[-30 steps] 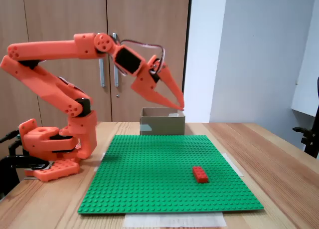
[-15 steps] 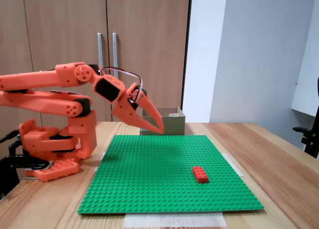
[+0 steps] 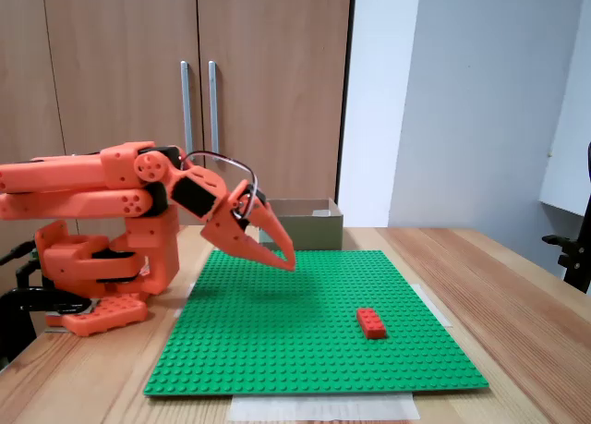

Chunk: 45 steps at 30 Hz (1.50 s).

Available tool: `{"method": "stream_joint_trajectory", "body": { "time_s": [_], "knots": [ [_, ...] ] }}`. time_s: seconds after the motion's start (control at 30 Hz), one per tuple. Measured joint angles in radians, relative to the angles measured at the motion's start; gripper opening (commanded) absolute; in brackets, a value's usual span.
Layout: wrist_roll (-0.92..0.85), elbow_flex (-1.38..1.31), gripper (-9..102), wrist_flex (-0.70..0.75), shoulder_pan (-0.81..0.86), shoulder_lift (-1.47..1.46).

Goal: Pick the yellow lego block and put it in the box.

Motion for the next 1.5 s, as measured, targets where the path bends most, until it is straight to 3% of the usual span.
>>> {"method": "stream_joint_trajectory", "body": {
  "time_s": [0.43, 1.5],
  "knots": [
    [0.000, 0.025, -1, 0.064, 0.002, 0.043],
    [0.000, 0.025, -1, 0.066, 0.002, 0.043]
  ]
}}
